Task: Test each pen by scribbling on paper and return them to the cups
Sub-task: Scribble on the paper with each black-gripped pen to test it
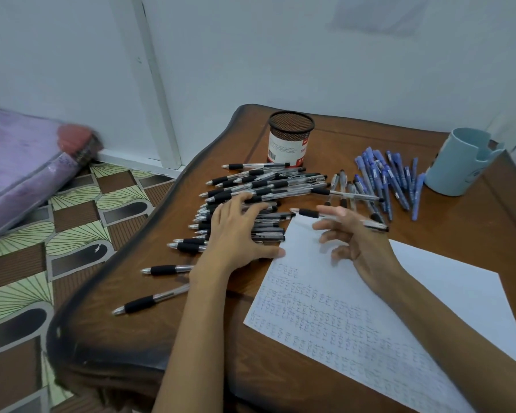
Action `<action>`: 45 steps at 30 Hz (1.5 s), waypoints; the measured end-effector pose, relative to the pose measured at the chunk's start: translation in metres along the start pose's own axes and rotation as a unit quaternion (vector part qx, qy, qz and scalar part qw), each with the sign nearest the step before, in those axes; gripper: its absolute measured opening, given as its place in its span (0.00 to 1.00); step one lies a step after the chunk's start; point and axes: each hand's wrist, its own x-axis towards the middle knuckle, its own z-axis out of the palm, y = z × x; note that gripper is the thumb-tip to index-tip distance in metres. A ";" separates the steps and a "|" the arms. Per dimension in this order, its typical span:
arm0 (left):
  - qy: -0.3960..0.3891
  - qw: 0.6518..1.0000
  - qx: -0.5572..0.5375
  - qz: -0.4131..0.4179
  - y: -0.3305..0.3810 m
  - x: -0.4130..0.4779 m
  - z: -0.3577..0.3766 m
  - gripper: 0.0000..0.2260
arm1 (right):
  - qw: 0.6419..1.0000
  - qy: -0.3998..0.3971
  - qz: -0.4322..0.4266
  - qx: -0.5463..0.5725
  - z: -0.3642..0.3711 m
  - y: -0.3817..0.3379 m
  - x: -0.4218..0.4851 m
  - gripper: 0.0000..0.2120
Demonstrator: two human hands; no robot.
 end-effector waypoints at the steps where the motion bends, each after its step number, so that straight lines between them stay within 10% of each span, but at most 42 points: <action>1: -0.003 1.000 -0.002 0.000 0.000 0.000 0.000 0.37 | 1.000 0.018 0.003 -0.013 0.001 -0.001 -0.001 0.08; 5: -0.004 1.000 -0.007 -0.007 0.002 0.001 0.000 0.38 | 0.996 0.074 0.025 -0.042 0.013 0.001 0.000 0.13; 12: -0.001 1.000 -0.011 0.005 -0.002 0.002 0.000 0.37 | 0.994 -0.100 0.007 -0.039 0.019 0.005 -0.009 0.12; 45: 0.010 1.000 -0.010 0.004 -0.003 0.002 0.002 0.36 | 0.964 0.002 -0.145 -0.223 0.027 0.023 -0.008 0.22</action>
